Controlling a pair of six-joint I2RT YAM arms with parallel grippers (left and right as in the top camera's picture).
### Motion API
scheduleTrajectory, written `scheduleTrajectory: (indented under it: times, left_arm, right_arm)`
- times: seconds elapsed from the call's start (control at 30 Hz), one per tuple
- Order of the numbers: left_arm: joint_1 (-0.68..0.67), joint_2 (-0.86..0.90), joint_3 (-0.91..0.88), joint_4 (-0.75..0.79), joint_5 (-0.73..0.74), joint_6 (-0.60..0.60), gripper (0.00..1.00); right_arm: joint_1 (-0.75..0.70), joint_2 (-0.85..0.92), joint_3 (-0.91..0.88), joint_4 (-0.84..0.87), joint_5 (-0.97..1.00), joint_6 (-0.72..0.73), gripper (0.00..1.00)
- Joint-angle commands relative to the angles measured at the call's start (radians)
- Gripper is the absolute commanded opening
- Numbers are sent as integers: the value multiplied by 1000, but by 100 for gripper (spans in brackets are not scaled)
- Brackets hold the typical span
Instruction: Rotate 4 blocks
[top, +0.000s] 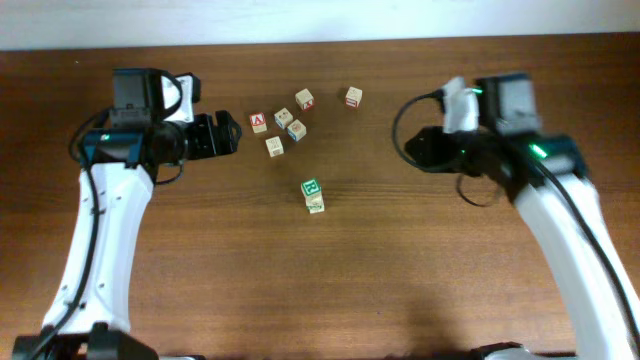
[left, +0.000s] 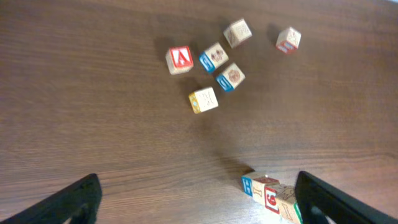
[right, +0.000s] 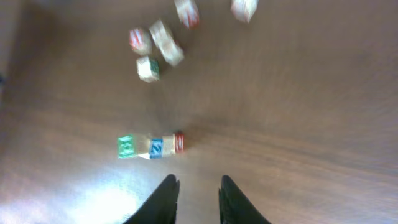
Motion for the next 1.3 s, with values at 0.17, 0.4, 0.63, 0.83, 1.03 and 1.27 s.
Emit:
scheduleTrajectory:
  times: [0.17, 0.4, 0.63, 0.83, 1.03, 1.27]
  left_arm:
    - [1, -21, 12, -6, -43, 10, 99]
    - [1, -21, 12, -6, -43, 10, 99]
    - [1, -21, 12, -6, -43, 10, 99]
    - [1, -21, 12, -6, -43, 10, 99]
    - [1, -21, 12, -6, -43, 10, 99]
    - [1, -21, 12, -6, -43, 10, 99]
  right_arm:
    - [-6, -576, 20, -207, 140, -14, 99]
    - [-6, -723, 11, -288, 343, -60, 99]
    - [-43, -906, -443, 171, 373, -286, 99]
    - [-87, -1234, -1041, 690, 283, -309, 99]
    - [-87, -1393, -1286, 784, 293, -309, 99]
    - [-85, -1393, -1375, 827, 310, -309, 99]
